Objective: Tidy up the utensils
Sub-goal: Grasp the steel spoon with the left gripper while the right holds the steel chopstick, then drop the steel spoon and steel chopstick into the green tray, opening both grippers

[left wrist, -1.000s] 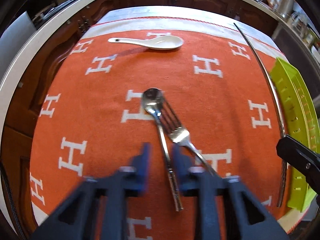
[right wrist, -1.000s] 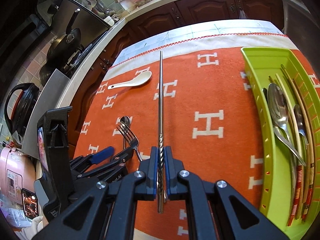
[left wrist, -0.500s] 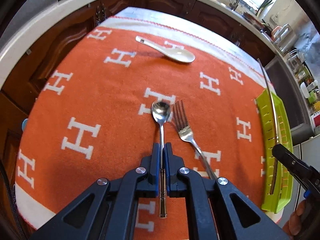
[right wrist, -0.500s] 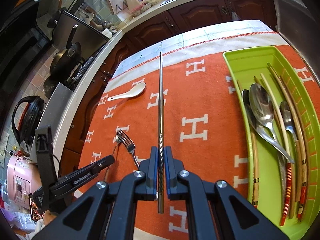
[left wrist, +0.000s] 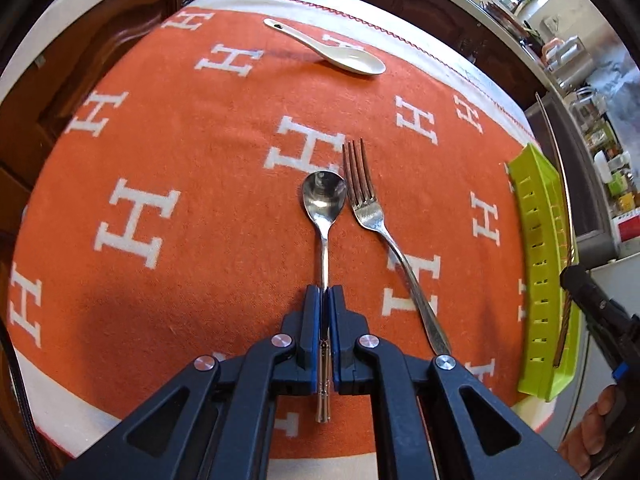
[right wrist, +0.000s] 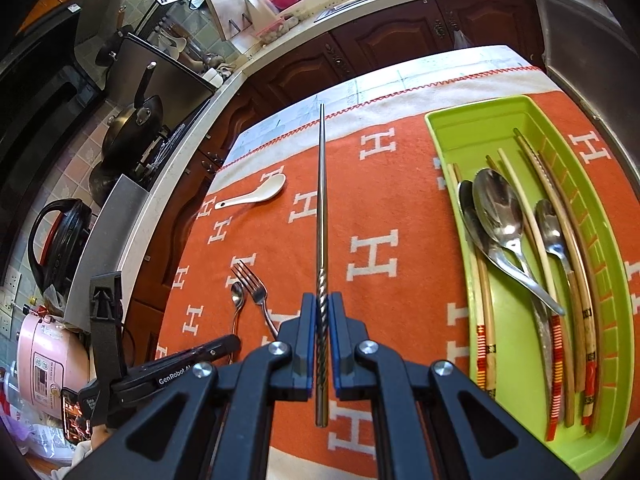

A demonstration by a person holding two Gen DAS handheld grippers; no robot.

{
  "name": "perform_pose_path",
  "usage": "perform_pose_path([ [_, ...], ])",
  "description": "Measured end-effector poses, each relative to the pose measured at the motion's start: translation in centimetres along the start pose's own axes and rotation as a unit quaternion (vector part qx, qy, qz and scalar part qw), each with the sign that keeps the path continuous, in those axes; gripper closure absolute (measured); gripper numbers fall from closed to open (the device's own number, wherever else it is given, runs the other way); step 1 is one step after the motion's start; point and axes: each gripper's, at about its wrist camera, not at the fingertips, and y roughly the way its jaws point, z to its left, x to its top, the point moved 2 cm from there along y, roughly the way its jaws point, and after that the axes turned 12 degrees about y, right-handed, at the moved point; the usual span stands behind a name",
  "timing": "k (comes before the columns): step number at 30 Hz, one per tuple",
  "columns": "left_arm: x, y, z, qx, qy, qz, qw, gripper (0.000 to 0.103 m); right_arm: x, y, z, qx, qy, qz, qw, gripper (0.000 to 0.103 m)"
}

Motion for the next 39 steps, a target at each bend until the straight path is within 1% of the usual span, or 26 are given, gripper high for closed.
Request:
perform_pose_path([
  [3, 0.2, 0.2, 0.7, -0.025, -0.015, 0.004, 0.9996, 0.099, 0.0, 0.0, -0.1, 0.001, 0.0, 0.0, 1.0, 0.097],
  [5, 0.5, 0.3, 1.2, -0.052, -0.025, 0.005, 0.9983, 0.091, -0.1, 0.0, -0.1, 0.002, -0.001, 0.001, 1.0, 0.097],
  [7, 0.8, 0.4, 1.6, -0.078, -0.034, 0.007, 0.9964, 0.088, -0.1, -0.1, -0.1, 0.001, -0.002, 0.002, 1.0, 0.097],
  [10, 1.4, 1.0, 2.5, -0.117, -0.045, 0.011, 0.9921, 0.088, -0.2, 0.0, 0.1, 0.0, -0.001, 0.004, 1.0, 0.097],
  [13, 1.9, 1.8, 3.4, -0.165, -0.05, 0.016, 0.9849, 0.088, -0.2, 0.1, 0.1, -0.003, 0.001, 0.006, 1.0, 0.097],
  [14, 2.1, 2.2, 3.8, -0.186, -0.048, 0.024, 0.9812, 0.09, -0.2, 0.1, 0.1, -0.003, 0.002, 0.006, 1.0, 0.097],
  [15, 2.3, 2.8, 4.1, -0.195, -0.052, 0.029, 0.9791, 0.093, -0.2, 0.2, 0.1, -0.004, 0.003, 0.006, 1.0, 0.097],
  [16, 2.4, 3.3, 4.5, -0.204, -0.062, 0.039, 0.9762, 0.101, -0.2, 0.2, 0.1, -0.005, 0.004, 0.006, 1.0, 0.097],
  [18, 2.3, 3.7, 5.0, -0.225, -0.079, 0.041, 0.9703, 0.101, -0.1, 0.3, 0.2, -0.006, 0.004, 0.007, 1.0, 0.097],
  [19, 2.2, 3.6, 4.9, -0.217, -0.074, 0.037, 0.9726, 0.102, -0.1, 0.4, 0.3, -0.008, 0.003, 0.008, 1.0, 0.097],
  [22, 2.0, 2.8, 2.9, -0.166, -0.032, 0.011, 0.9855, 0.103, -0.1, 0.5, 0.5, -0.011, 0.002, 0.008, 1.0, 0.097],
  [24, 1.7, 2.4, 2.0, -0.152, -0.022, 0.004, 0.9881, 0.103, -0.1, 0.5, 0.5, -0.012, 0.003, 0.007, 1.0, 0.097],
  [29, 1.6, 0.1, 0.3, -0.151, -0.001, -0.021, 0.9883, 0.103, -0.1, -0.2, 1.0, -0.01, -0.004, 0.003, 1.0, 0.097],
  [33, 1.8, -2.4, -0.5, -0.157, 0.011, -0.031, 0.987, 0.103, 0.1, -1.1, 1.0, -0.004, -0.004, 0.0, 1.0, 0.097],
  [36, 2.5, -4.4, -2.2, -0.159, 0.03, -0.039, 0.986, 0.103, 0.3, -2.4, 0.6, 0.001, -0.001, -0.003, 1.0, 0.097],
  [39, 3.5, -6.0, -4.7, -0.169, 0.045, -0.041, 0.9838, 0.103, 0.8, -4.1, -0.7, -0.003, 0.01, -0.008, 1.0, 0.097],
])
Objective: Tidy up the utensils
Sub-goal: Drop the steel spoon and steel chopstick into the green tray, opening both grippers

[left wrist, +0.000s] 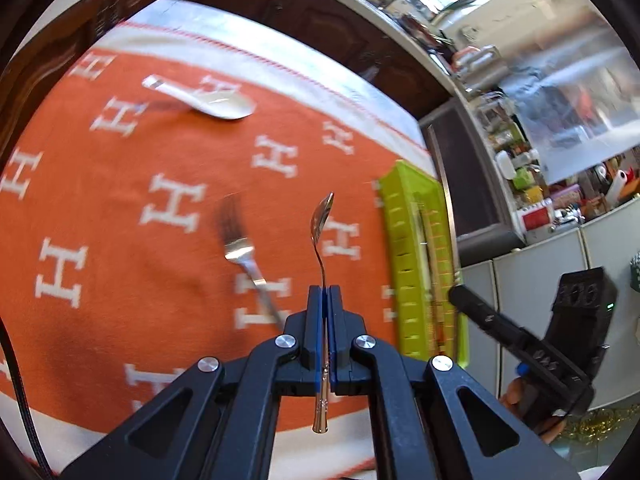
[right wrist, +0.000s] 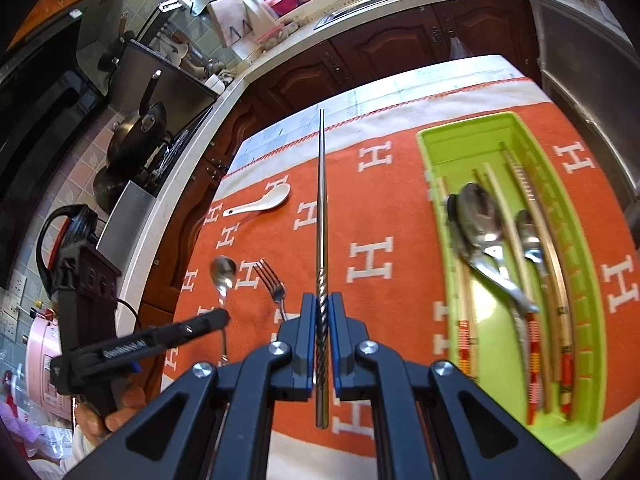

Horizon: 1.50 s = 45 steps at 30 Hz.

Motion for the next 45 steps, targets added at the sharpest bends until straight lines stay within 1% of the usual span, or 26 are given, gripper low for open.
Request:
perform_pose_path([
  [1, 0.4, 0.0, -0.9, -0.003, 0.004, 0.0, 1.0, 0.103, 0.0, 0.0, 0.0, 0.0, 0.0, 0.0, 1.0, 0.097],
  [3, 1.4, 0.7, -3.2, -0.004, 0.011, 0.008, 0.9999, 0.103, 0.8, -2.1, -2.3, -0.016, 0.018, -0.017, 1.0, 0.097],
  [6, 2.9, 2.6, -6.5, -0.008, 0.027, 0.023, 0.9994, 0.103, 1.3, -3.6, -4.4, -0.037, 0.027, -0.03, 0.998, 0.097],
  [9, 3.8, 5.2, -9.6, -0.015, 0.041, 0.045, 0.9981, 0.103, 1.6, -4.7, -6.4, -0.069, 0.027, -0.039, 0.996, 0.097],
  [11, 4.3, 7.2, -11.6, -0.016, 0.053, 0.056, 0.9969, 0.103, 1.7, -5.1, -7.8, -0.1, 0.018, -0.04, 0.994, 0.097],
  [14, 4.6, 10.0, -13.7, -0.012, 0.061, 0.075, 0.9952, 0.103, 1.7, -5.1, -9.4, -0.119, 0.017, -0.035, 0.992, 0.097],
  [16, 4.5, 11.6, -14.3, -0.005, 0.063, 0.088, 0.9941, 0.103, 1.8, -4.8, -10.3, -0.13, 0.016, -0.026, 0.991, 0.097],
  [20, 3.9, 14.7, -14.4, 0.001, 0.044, 0.12, 0.9918, 0.103, 1.8, -4.0, -11.0, -0.144, 0.0, -0.011, 0.99, 0.097],
  [25, 2.7, 16.8, -14.3, 0.013, 0.031, 0.146, 0.9888, 0.103, 2.1, -3.1, -11.6, -0.144, -0.002, 0.005, 0.99, 0.097],
  [28, 2.3, 17.1, -14.2, 0.026, 0.032, 0.152, 0.9876, 0.102, 2.3, -2.3, -11.7, -0.141, 0.002, 0.019, 0.99, 0.097],
  [29, 2.2, 17.0, -14.1, 0.028, 0.033, 0.154, 0.9871, 0.098, 2.3, -2.1, -11.8, -0.145, 0.006, 0.022, 0.989, 0.097],
  [31, 2.2, 16.7, -14.1, 0.03, 0.034, 0.154, 0.9871, 0.094, 2.4, -2.0, -12.1, -0.145, 0.017, 0.026, 0.989, 0.096],
  [33, 2.1, 15.9, -14.0, 0.029, 0.041, 0.149, 0.9875, 0.091, 2.5, -2.2, -12.1, -0.14, 0.02, 0.022, 0.99, 0.096],
  [36, 1.9, 14.5, -14.3, 0.033, 0.059, 0.145, 0.9872, 0.091, 2.3, -2.7, -11.7, -0.133, 0.017, 0.018, 0.991, 0.096],
  [38, 1.7, 13.4, -14.7, 0.045, 0.079, 0.138, 0.9862, 0.086, 2.2, -2.9, -11.4, -0.135, 0.013, 0.014, 0.991, 0.096],
  [42, 1.3, 11.8, -14.8, 0.055, 0.099, 0.129, 0.9851, 0.082, 1.8, -3.0, -10.6, -0.132, 0.01, 0.014, 0.991, 0.096],
  [45, 0.8, 10.3, -14.3, 0.064, 0.108, 0.121, 0.9846, 0.082, 1.6, -2.8, -9.8, -0.125, 0.009, 0.018, 0.992, 0.096],
])
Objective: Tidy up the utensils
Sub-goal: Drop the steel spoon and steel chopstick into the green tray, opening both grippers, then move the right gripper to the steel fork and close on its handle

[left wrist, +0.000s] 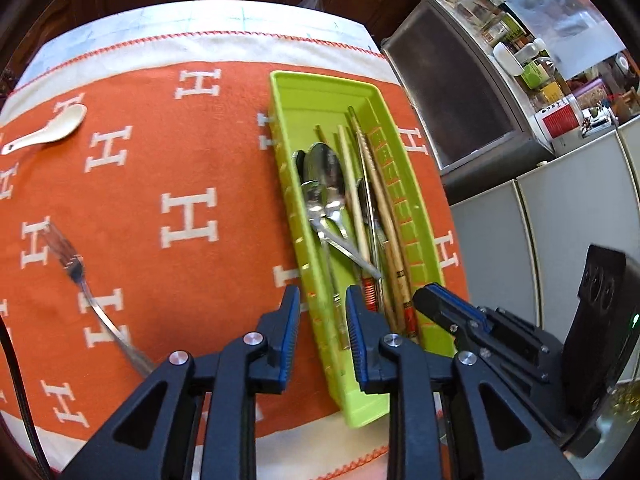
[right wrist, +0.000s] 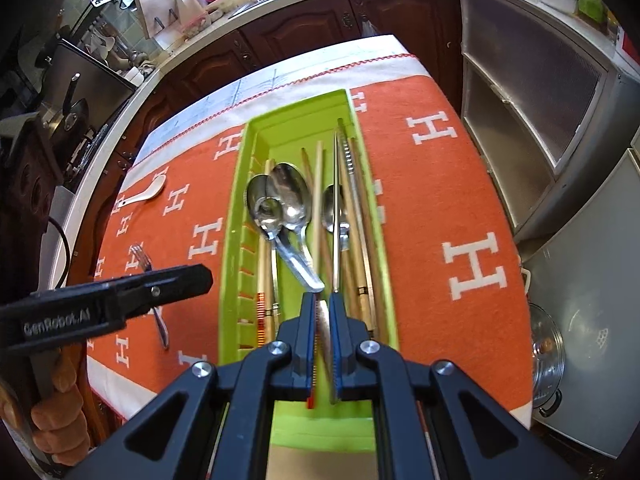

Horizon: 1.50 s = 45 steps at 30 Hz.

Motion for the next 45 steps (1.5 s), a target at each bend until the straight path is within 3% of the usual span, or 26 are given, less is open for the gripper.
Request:
perform_pose_path([
  [7, -2.6, -2.7, 3.1, 0.023, -0.007, -0.014, 0.9996, 0.081, -1.0, -0.7, 3.5, 0.012, -0.039, -0.006, 0.999, 0.096],
  [13, -4.9, -5.2, 7.9, 0.018, -0.058, -0.029, 0.9977, 0.079, -2.1, -0.5, 7.3, 0.039, -0.07, 0.002, 0.997, 0.096],
  [18, -6.7, -7.4, 11.7, 0.043, -0.084, -0.053, 0.9941, 0.07, -3.4, 0.8, 10.7, 0.062, -0.098, 0.024, 0.993, 0.096],
  [23, -9.0, -8.6, 15.4, 0.092, -0.111, -0.063, 0.9876, 0.069, -4.4, 2.2, 13.7, 0.068, -0.134, 0.041, 0.988, 0.096],
  [33, -11.5, -8.9, 18.4, 0.137, -0.129, -0.071, 0.9795, 0.062, -5.1, 4.0, 16.8, 0.066, -0.17, 0.056, 0.982, 0.096],
  [38, -11.7, -9.3, 19.3, 0.169, -0.123, -0.089, 0.9738, 0.049, -4.8, 5.5, 17.8, 0.073, -0.167, 0.063, 0.981, 0.095],
  [42, -11.8, -9.6, 20.2, 0.187, -0.124, -0.101, 0.9693, 0.044, -4.0, 7.1, 18.5, 0.106, -0.152, 0.061, 0.981, 0.087],
  [45, -11.9, -9.7, 21.1, 0.193, -0.127, -0.105, 0.9671, 0.042, -3.7, 8.5, 19.9, 0.113, -0.182, 0.047, 0.976, 0.084],
])
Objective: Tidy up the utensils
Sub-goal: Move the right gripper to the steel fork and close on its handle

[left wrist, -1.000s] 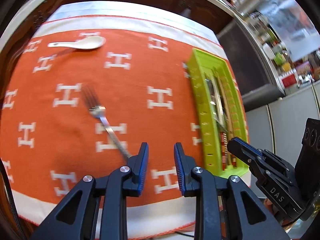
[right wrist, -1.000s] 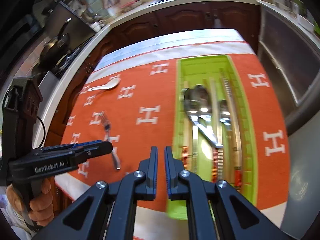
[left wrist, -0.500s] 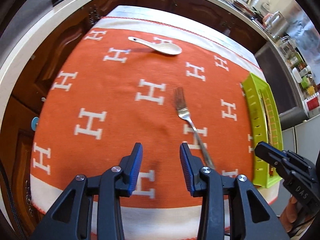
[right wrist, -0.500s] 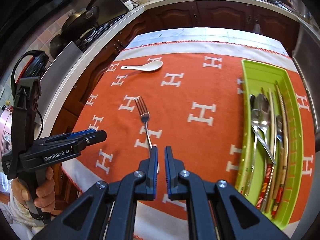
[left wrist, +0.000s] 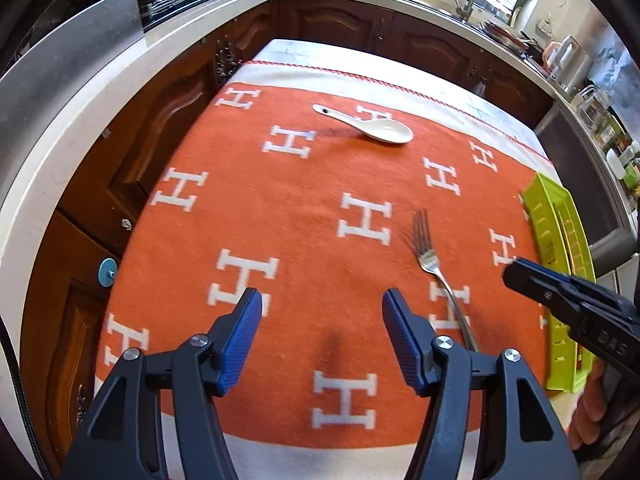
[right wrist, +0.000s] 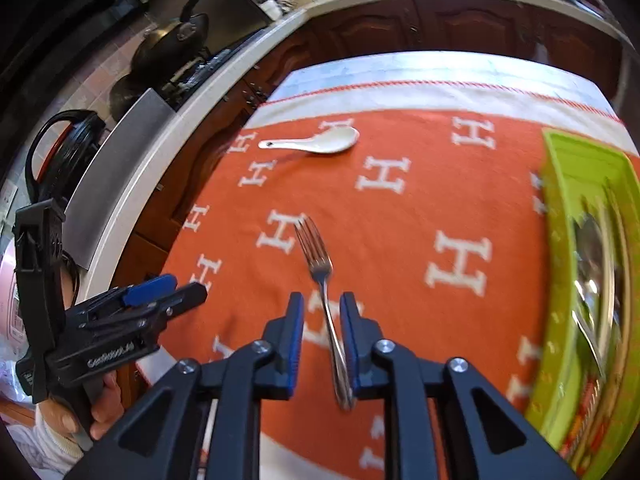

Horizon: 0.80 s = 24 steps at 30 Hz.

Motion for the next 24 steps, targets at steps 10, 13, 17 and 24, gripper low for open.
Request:
perform_pose_path([
  [10, -0.5, 1.8, 1.9, 0.0, -0.02, 0.015, 0.9997, 0.041, 1.4, 5.3, 0.9, -0.021, -0.069, 0.024, 0.997, 0.084],
  [13, -0.5, 2.4, 2.2, -0.001, -0.024, 0.019, 0.9995, 0.041, 1.7, 6.4, 0.2, -0.027, -0.069, 0.032, 0.997, 0.084],
  [17, -0.5, 3.0, 2.5, -0.003, -0.025, 0.023, 0.9994, 0.041, 1.7, 7.1, 0.4, -0.022, -0.091, 0.032, 0.995, 0.084],
  [24, -0.4, 3.6, 2.6, -0.005, -0.025, 0.029, 0.9993, 0.041, 1.1, 7.9, 2.4, -0.033, -0.176, 0.014, 0.984, 0.083],
])
